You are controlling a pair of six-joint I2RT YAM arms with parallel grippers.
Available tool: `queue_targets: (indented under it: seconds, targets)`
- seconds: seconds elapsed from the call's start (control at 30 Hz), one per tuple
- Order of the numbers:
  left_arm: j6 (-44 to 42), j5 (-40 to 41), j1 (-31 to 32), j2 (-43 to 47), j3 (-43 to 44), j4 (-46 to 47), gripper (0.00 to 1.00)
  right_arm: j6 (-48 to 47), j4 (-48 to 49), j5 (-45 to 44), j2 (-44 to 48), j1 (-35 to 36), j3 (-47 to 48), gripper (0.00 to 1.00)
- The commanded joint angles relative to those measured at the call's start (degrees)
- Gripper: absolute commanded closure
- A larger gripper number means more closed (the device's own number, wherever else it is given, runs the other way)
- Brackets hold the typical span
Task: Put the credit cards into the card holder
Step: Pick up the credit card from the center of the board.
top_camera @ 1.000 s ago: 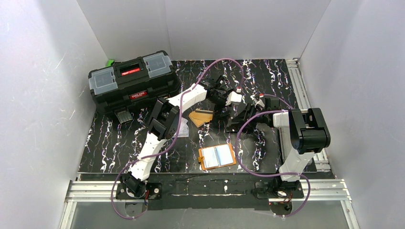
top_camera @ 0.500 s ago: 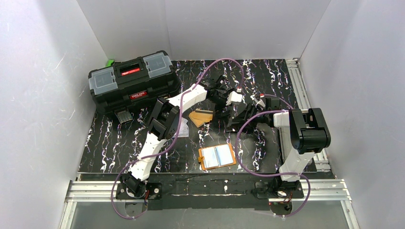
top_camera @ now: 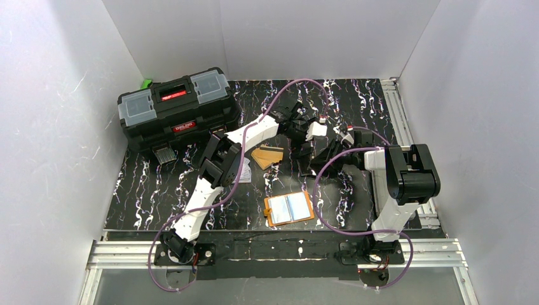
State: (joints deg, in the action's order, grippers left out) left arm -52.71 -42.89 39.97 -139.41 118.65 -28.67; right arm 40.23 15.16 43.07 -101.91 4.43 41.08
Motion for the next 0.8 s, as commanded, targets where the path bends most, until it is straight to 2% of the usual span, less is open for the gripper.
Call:
queue_targets:
  seconds: [0.0, 0.33, 0.5, 0.77]
  targets:
    - [3.2, -1.0, -0.1, 0.3, -1.1, 1.5, 0.02, -0.6, 0.8, -1.7, 1.4, -0.9, -1.5, 0.57]
    - [4.0, -0.9, -2.4, 4.6, -5.4, 1.2, 0.02, -0.1, 1.9, -2.2, 2.6, -1.3, -2.7, 0.87]
    - [3.7, -0.7, -3.4, 5.7, -6.2, -0.2, 0.02, 0.0, 1.8, -2.2, 4.5, -1.7, -3.4, 0.93]
    - [3.5, -0.7, -5.0, 7.7, -6.7, -2.3, 0.02, -0.6, -1.0, -3.2, 9.8, -2.6, -3.9, 0.95]
